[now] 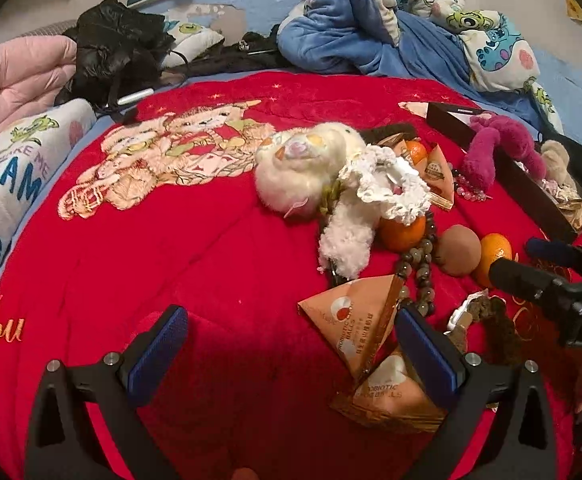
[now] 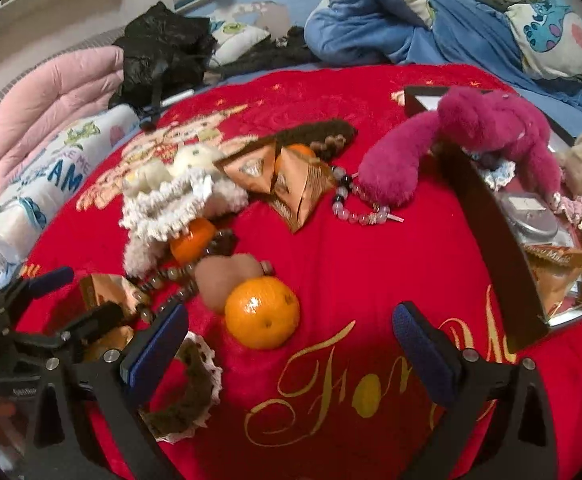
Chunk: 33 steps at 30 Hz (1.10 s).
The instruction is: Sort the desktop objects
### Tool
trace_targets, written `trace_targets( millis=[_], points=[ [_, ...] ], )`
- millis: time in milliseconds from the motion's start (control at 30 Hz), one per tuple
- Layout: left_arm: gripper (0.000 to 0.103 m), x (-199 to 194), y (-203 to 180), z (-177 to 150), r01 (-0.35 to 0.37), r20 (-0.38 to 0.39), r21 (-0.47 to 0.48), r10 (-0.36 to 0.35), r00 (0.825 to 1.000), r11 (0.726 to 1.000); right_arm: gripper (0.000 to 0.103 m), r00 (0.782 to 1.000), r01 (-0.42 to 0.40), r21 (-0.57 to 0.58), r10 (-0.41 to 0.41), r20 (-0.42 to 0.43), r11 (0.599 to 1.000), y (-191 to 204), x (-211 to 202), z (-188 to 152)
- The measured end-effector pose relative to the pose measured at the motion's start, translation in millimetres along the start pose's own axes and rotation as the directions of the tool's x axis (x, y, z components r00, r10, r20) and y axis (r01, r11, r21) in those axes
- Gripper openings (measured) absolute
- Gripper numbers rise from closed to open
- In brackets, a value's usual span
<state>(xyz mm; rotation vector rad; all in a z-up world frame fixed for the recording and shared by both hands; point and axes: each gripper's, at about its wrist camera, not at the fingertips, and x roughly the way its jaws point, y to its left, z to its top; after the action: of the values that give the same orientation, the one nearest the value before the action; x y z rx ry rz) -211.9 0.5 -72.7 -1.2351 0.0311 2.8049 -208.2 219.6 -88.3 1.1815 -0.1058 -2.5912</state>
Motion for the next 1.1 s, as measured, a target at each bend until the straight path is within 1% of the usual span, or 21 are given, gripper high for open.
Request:
trace_targets(
  millis=[100,233,400,567,600,733,900,1100],
  points=[
    [0.103,2,1,0,0.009,-0.004,-0.005,-0.009,1.000,1.000,0.102,1.000,-0.004,0.000,0.004,-0.021,1.000,-2,6,-1],
    [0.103,7,1,0,0.024,-0.023,-0.011,-0.024,0.999,1.000,0.102,1.000,-0.012,0.003,0.012,-0.019,1.000,-3,6,-1],
    [0.103,9,-3,0,0.012,-0.030,0.013,-0.012,0.999,1.000,0.102,1.000,-0.011,0.002,0.011,-0.019,1.000,-3,7,0],
    [0.103,11,-3,0,0.016,-0.039,0.012,-0.016,0.999,1.000,0.102,1.000,-0.008,-0.005,0.008,-0.017,1.000,-3,7,-1],
    [0.103,11,-2,0,0.019,-0.041,0.009,-0.019,0.999,1.000,0.100,1.000,-0.008,-0.004,0.008,-0.017,1.000,-3,7,-1],
    [0.103,12,-2,0,0.025,-0.046,0.003,-0.024,0.999,1.000,0.088,1.000,-0.001,-0.009,0.000,-0.019,1.000,-2,7,-1],
    [0.103,12,-4,0,0.020,-0.048,0.007,-0.019,0.999,1.000,0.079,1.000,0.009,-0.020,-0.009,-0.022,1.000,-1,7,-2],
    [0.103,14,-3,0,0.026,-0.058,0.005,-0.026,0.998,1.000,0.075,1.000,0.009,-0.011,-0.009,-0.023,1.000,-3,6,-2]
  ],
)
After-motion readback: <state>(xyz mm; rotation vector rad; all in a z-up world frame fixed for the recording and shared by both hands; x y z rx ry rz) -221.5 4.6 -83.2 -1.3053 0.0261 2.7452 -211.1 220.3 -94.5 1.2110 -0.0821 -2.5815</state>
